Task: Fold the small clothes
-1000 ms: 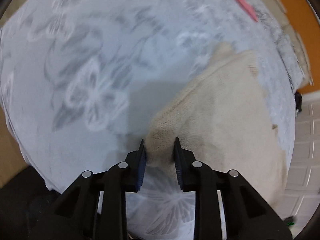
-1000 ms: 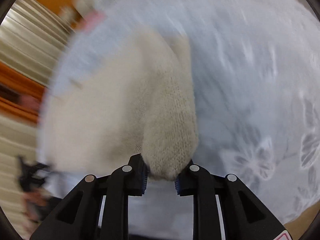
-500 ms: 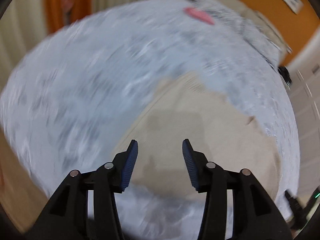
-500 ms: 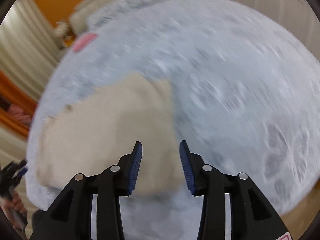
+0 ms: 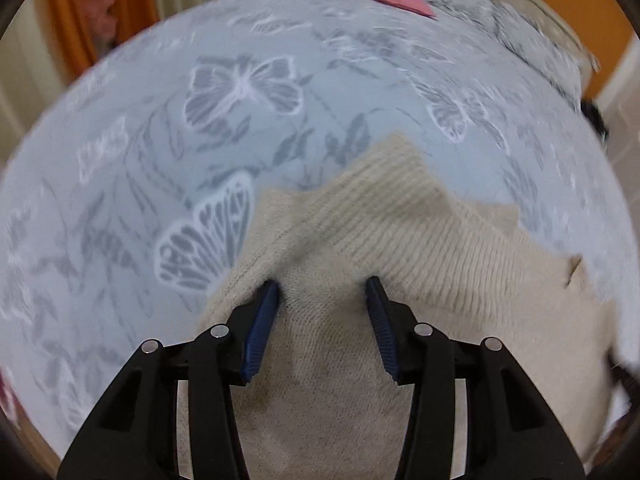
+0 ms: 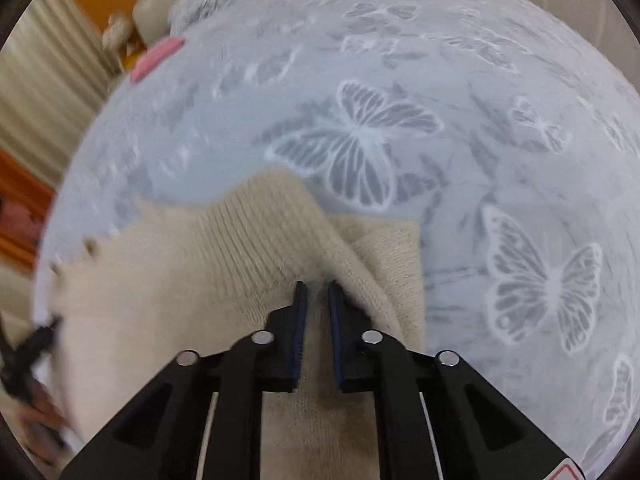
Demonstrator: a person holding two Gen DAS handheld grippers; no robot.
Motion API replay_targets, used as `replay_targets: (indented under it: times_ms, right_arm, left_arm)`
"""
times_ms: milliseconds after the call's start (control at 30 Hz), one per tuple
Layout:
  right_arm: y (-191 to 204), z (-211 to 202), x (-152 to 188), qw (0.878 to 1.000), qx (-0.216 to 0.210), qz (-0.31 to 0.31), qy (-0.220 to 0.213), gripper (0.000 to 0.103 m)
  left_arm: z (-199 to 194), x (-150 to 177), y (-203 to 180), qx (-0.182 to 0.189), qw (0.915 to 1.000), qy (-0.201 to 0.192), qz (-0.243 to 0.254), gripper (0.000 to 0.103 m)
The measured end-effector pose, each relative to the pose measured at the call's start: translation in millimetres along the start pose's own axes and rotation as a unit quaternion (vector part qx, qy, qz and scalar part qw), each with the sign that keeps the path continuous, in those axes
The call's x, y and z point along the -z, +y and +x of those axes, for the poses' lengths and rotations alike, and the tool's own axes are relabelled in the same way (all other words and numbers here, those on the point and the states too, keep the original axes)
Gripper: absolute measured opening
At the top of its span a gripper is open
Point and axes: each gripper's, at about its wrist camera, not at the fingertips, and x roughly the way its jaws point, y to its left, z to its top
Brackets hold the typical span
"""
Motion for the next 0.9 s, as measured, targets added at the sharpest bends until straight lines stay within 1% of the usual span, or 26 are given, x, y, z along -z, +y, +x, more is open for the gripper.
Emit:
replay_targets:
  times_ms: [33, 67, 100, 133, 167, 200, 267, 300, 367, 433, 500, 533, 567, 600, 633, 700, 733, 767, 800, 867, 900]
  right_arm:
    - [1.9, -16.8, 0.3, 1.0, 0.0, -0.005, -0.028, 0.008]
    - [1.2, -23.5, 2.6, 0.999, -0.006, -0.006, -0.044, 0.008]
    - [-2.4, -22.3, 4.7, 0.999, -0.008, -0.004, -0.05, 0.008]
    - [-8.1, -11.5, 6.5, 0.999, 0.002, 0.0, -0.034, 0.007]
    - [-15.1, 10.9, 7.4, 1.0, 0.012, 0.003, 0.001, 0.003]
    - [-20.6, 13.2, 10.9, 1.0, 0.0, 0.004, -0.008, 0.003]
    - [-16.6, -6.4, 8.1, 1.0, 0.012, 0.011, -0.014, 0.004]
    - [-10.0, -23.3, 9.1, 0.999, 0.016, 0.013, -0.031, 0.009]
    - [6.8, -51.4, 15.7, 0.998, 0.013, 0.004, -0.062, 0.013]
    - [23.5, -80.5, 33.5, 0.996, 0.013, 0.003, -0.09, 0.017]
    - [36.3, -97.1, 53.6, 0.995, 0.005, -0.005, -0.103, 0.02]
    - [46.2, -103.1, 63.6, 0.994, 0.01, -0.013, -0.109, 0.021]
    - [54.9, -110.3, 78.1, 0.993, 0.018, -0.024, -0.116, 0.024]
    - [63.7, -114.2, 89.1, 0.992, 0.02, -0.034, -0.121, 0.029]
    - [70.9, -115.5, 97.8, 0.991, 0.022, -0.042, -0.127, 0.03]
    - [80.3, -118.6, 118.8, 0.989, 0.03, -0.056, -0.131, 0.035]
    - [83.3, -119.1, 123.3, 0.99, 0.028, -0.056, -0.127, 0.036]
    - [83.5, -122.3, 126.9, 0.99, 0.021, -0.054, -0.13, 0.039]
    - [83.2, -126.5, 129.5, 0.988, 0.026, -0.053, -0.14, 0.047]
    - [79.9, -126.9, 129.9, 0.988, 0.034, -0.044, -0.142, 0.056]
    - [76.3, -125.1, 128.8, 0.989, 0.032, -0.036, -0.136, 0.058]
  left_arm:
    - [-0.2, 4.6, -0.6, -0.004, 1.0, -0.006, 0.005, 0.046]
    - [0.1, 7.3, -1.3, -0.005, 0.9999, -0.016, 0.004, 0.046]
    - [0.7, 8.9, -0.5, -0.003, 0.9998, -0.022, 0.0, 0.046]
    - [0.7, 10.7, -0.1, -0.002, 0.9996, -0.028, -0.005, 0.046]
    - [1.0, 11.2, -0.5, -0.004, 0.9996, -0.029, -0.005, 0.046]
    - [0.9, 10.1, -2.7, -0.007, 0.9996, -0.028, -0.002, 0.046]
    - [-9.0, 12.8, -5.7, -0.009, 0.9996, -0.026, 0.011, 0.046]
    - [-13.8, 11.1, -4.9, -0.009, 0.9995, -0.027, 0.015, 0.045]
    - [-31.9, 16.3, -4.6, -0.009, 0.9991, -0.033, 0.023, 0.046]
    - [-50.1, 26.2, -3.2, -0.005, 0.9989, -0.039, 0.027, 0.051]
    - [-68.5, 39.0, -2.9, -0.003, 0.9985, -0.039, 0.039, 0.058]
    - [-75.7, 44.6, -3.1, -0.006, 0.9981, -0.04, 0.047, 0.061]
    - [-86.0, 52.8, -3.5, -0.01, 0.9973, -0.04, 0.06, 0.066]
    - [-93.2, 57.9, -3.6, -0.012, 0.9966, -0.043, 0.07, 0.069]
    - [-102.0, 64.2, -2.9, -0.015, 0.9954, -0.048, 0.081, 0.07]
    - [-117.3, 74.7, -0.1, -0.024, 0.9929, -0.06, 0.1, 0.08]
    - [-121.7, 77.8, 1.5, -0.025, 0.992, -0.064, 0.106, 0.082]
    - [-126.9, 82.2, 3.8, -0.03, 0.9905, -0.07, 0.114, 0.084]
    - [-130.3, 85.7, 5.7, -0.036, 0.9891, -0.076, 0.121, 0.085]
    - [-134.7, 94.9, 8.5, -0.043, 0.9865, -0.083, 0.134, 0.089]
    - [-134.9, 98.7, 10.1, -0.045, 0.9861, -0.085, 0.136, 0.089]
